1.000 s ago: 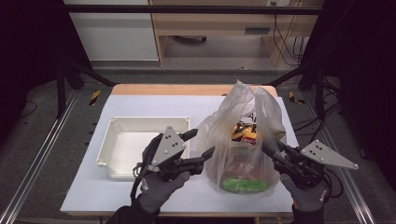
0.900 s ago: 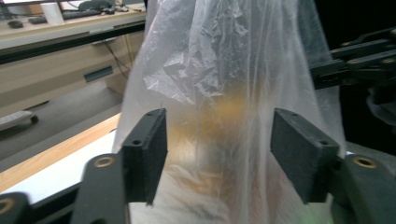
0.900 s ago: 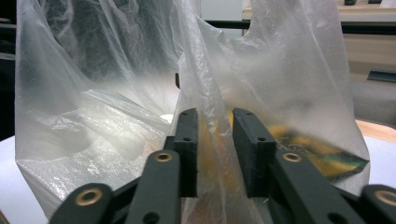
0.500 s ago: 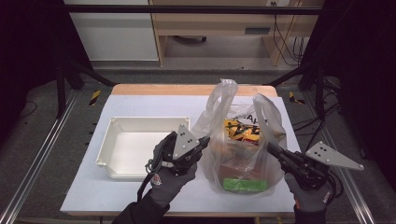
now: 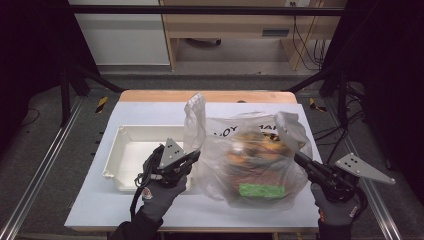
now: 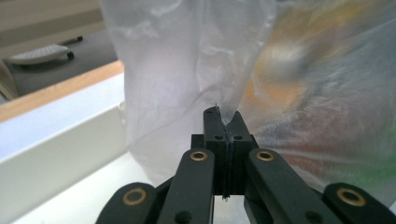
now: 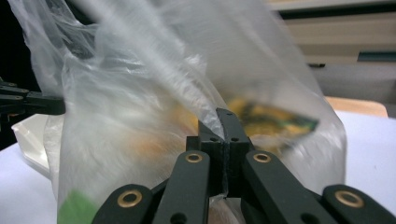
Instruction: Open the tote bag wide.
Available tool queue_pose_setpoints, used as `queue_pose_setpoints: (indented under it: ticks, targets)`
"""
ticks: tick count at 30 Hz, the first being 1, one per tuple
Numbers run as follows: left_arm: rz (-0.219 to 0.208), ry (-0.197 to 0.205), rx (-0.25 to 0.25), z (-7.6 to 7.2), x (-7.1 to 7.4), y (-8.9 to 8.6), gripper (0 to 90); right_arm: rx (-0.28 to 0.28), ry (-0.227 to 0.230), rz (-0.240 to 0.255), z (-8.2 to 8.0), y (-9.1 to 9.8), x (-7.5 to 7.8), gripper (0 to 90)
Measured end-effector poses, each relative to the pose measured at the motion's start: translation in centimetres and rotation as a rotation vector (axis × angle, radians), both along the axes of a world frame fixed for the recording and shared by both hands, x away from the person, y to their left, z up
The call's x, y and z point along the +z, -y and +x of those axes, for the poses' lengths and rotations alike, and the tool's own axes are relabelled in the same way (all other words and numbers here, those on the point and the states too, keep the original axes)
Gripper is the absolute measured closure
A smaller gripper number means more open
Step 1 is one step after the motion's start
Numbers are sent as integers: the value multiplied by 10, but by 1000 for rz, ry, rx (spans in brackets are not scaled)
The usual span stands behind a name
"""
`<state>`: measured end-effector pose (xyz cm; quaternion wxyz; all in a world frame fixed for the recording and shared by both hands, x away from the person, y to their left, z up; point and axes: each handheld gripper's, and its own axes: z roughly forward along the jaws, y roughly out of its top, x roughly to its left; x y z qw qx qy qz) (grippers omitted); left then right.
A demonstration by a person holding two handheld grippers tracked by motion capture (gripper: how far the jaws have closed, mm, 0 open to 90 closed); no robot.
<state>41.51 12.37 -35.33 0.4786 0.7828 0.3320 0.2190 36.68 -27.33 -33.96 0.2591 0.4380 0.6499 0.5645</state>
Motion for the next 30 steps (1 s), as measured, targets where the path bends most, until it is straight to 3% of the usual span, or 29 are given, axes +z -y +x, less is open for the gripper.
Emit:
queue_pose_setpoints:
  ticks: [3, 7, 15, 21, 30]
  targets:
    - [-8, -18, -22, -2, -8, -3, 900, 19, -28, 15, -1, 4, -8, 899]
    - [15, -24, -42, -9, -20, 4, 899, 9, -61, -6, 0, 6, -21, 900]
    - [53, -70, -76, -8, -42, 21, 899, -20, -111, 25, 6, 19, -43, 900]
    - [117, -107, -95, -2, -59, 40, 899, -44, -165, 11, 17, 24, -62, 900]
    - [133, -132, -104, 1, -72, 48, 897, -31, -184, 33, 12, 32, -67, 842]
